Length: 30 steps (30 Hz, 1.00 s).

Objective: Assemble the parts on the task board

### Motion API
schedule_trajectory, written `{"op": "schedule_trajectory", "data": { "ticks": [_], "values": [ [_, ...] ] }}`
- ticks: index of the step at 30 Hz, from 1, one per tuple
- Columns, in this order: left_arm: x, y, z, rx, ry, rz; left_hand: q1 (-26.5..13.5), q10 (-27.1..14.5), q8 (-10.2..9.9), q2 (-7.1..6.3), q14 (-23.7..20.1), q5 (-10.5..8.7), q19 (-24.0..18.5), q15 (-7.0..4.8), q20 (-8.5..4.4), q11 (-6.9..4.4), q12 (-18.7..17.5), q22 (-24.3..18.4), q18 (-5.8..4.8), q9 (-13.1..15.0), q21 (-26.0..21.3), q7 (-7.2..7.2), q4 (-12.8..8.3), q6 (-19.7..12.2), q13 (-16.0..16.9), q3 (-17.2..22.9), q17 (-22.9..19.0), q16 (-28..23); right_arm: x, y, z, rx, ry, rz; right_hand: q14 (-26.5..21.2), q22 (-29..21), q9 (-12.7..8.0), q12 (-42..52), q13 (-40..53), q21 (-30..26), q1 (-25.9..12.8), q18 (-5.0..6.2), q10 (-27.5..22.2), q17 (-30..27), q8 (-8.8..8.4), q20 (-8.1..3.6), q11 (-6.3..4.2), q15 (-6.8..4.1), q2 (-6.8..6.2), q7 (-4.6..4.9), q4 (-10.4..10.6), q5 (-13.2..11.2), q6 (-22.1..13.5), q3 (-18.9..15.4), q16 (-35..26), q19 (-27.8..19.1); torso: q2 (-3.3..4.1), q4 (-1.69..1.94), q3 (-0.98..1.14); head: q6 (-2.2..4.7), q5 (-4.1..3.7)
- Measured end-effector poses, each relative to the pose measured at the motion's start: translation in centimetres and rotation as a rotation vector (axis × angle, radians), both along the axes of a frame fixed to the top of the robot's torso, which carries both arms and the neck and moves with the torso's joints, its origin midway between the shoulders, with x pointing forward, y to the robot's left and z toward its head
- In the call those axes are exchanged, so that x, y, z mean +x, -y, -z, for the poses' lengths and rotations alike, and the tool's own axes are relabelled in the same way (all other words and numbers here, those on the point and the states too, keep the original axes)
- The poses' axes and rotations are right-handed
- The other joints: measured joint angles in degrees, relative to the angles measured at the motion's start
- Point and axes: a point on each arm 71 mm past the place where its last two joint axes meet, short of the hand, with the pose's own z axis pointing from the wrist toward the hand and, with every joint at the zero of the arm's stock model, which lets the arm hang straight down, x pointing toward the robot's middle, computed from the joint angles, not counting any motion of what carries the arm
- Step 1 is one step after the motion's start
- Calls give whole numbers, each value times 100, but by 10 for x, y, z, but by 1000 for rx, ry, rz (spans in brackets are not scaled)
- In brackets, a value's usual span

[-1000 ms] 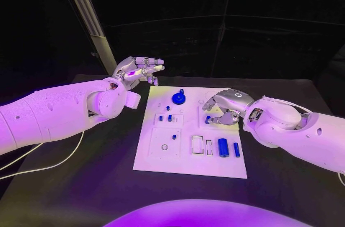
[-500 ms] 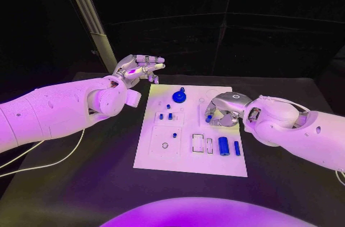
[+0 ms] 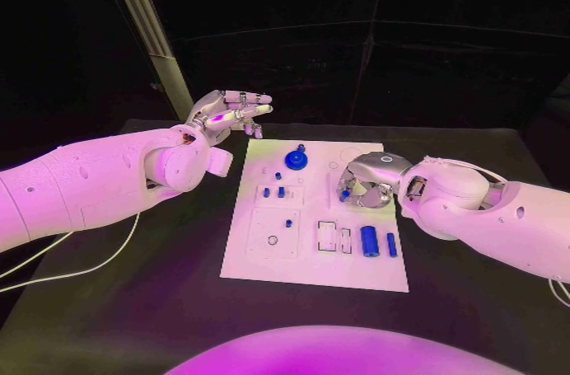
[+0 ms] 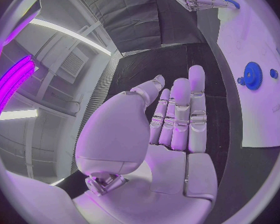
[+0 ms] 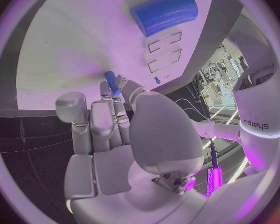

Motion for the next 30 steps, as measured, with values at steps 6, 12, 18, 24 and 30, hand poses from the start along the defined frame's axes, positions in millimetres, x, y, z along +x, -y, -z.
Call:
{"op": "schedule_trajectory", "data": {
  "ticks": [6,12,18,24,30],
  "values": [
    [0,0,0,0,0,0,0,0,0,0,0,0,0,0,0,0,0,-5,0,0,0,0,0,0,0,0,0,0,0,0,0,10,14,7,-7,193,0,-44,13,117,89,0,173,83,5,-18,-33,-33,88,-35,-61,-196,149,285,83,59,1,0,-1,1,-2],
    [0,0,0,1,-1,-1,0,0,0,0,0,0,0,0,0,0,0,-5,0,0,0,0,0,0,0,0,0,0,-2,1,-3,27,39,8,1,249,37,-88,23,134,122,1,231,102,21,-38,-54,-41,119,-40,-105,-223,189,434,105,80,-2,0,0,1,1],
    [1,-1,0,2,-1,-3,0,0,0,0,0,0,0,0,0,0,0,-4,0,0,0,0,0,0,0,0,1,0,-10,1,-15,72,68,0,1,256,43,-124,22,156,194,1,230,101,21,-38,-54,-41,88,-47,-145,-242,196,474,105,79,-7,-1,0,10,3],
    [1,-2,0,3,-2,-5,0,0,0,0,0,0,0,0,0,0,0,-4,0,0,0,0,0,0,0,0,1,0,-18,-5,-36,152,98,-18,0,266,43,-155,22,156,192,1,229,101,20,-38,-54,-41,90,-48,-132,-243,196,494,105,79,-9,-4,-2,23,-5],
    [1,-1,1,2,-2,-2,0,0,0,0,0,0,0,0,0,0,0,-4,0,0,0,0,0,0,0,0,1,0,-26,-20,-47,222,94,-54,1,272,41,-155,21,156,184,1,229,101,14,-38,-53,-41,95,-48,-132,-244,194,494,105,79,-8,-3,-7,33,3]
  ]
}}
